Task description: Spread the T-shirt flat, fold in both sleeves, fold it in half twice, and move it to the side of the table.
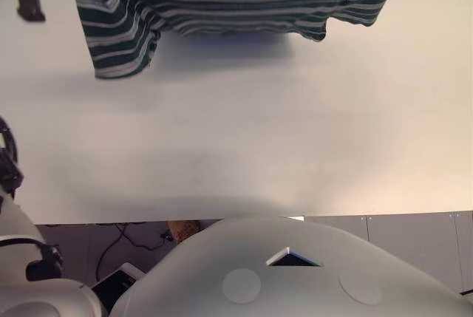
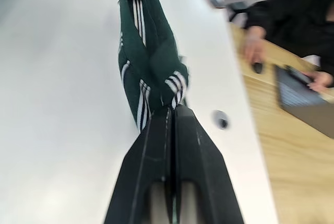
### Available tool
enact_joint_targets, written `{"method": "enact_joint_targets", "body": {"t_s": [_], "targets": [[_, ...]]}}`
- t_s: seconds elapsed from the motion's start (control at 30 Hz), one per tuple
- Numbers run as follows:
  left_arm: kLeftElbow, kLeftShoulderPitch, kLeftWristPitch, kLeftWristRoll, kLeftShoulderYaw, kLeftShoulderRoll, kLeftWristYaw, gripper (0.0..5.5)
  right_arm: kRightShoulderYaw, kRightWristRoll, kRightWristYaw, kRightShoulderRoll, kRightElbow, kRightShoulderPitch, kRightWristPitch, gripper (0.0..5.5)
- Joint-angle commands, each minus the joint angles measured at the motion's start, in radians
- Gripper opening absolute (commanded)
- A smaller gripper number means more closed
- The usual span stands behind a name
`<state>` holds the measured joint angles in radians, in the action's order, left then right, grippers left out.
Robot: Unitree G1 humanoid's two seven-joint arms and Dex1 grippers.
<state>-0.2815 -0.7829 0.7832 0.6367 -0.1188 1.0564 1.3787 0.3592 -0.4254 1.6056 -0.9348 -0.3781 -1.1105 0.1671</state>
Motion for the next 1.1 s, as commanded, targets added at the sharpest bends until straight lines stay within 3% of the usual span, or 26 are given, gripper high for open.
{"method": "enact_joint_targets", "body": {"t_s": [0.03,0.2,0.33,0.57,0.67,0.83,0.9,0.97,1.03,1.1], "targets": [[0.195,-0.063,-0.167,-0.212,0.104,-0.056,-0.146,0.00,-0.025,0.064,-0.016,0.091,-0.134,-0.103,-0.014,0.02],[0.886,-0.388,-0.582,-0.550,0.270,-0.273,-0.392,0.00,-0.077,0.218,-0.338,0.340,-0.580,-0.322,-0.154,0.02],[1.336,-0.631,-0.797,-0.729,0.349,-0.394,-0.649,0.00,-0.101,0.301,-0.642,0.452,-0.830,-0.449,-0.224,0.02],[1.613,-0.863,-0.906,-0.889,0.363,-0.468,-1.017,0.00,-0.149,0.438,-1.110,0.552,-0.972,-0.545,-0.292,0.02],[1.637,-0.915,-0.919,-0.898,0.327,-0.470,-1.054,0.00,-0.187,0.478,-1.172,0.553,-0.982,-0.564,-0.318,0.02],[1.631,-0.895,-0.937,-0.869,0.264,-0.440,-0.872,0.00,-0.225,0.521,-1.042,0.513,-0.974,-0.532,-0.370,0.02],[1.607,-0.832,-0.953,-0.835,0.243,-0.410,-0.646,0.00,-0.222,0.531,-0.876,0.480,-0.961,-0.491,-0.414,0.02],[1.508,-0.721,-0.946,-0.743,0.216,-0.357,-0.293,0.00,-0.222,0.515,-0.636,0.430,-0.924,-0.442,-0.472,0.02],[1.218,-0.541,-0.787,-0.589,0.191,-0.274,-0.014,0.00,-0.223,0.470,-0.368,0.374,-0.850,-0.389,-0.489,0.02],[0.667,-0.219,-0.454,-0.340,0.138,-0.118,0.105,0.00,-0.169,0.352,-0.094,0.276,-0.579,-0.250,-0.392,0.02]]}}
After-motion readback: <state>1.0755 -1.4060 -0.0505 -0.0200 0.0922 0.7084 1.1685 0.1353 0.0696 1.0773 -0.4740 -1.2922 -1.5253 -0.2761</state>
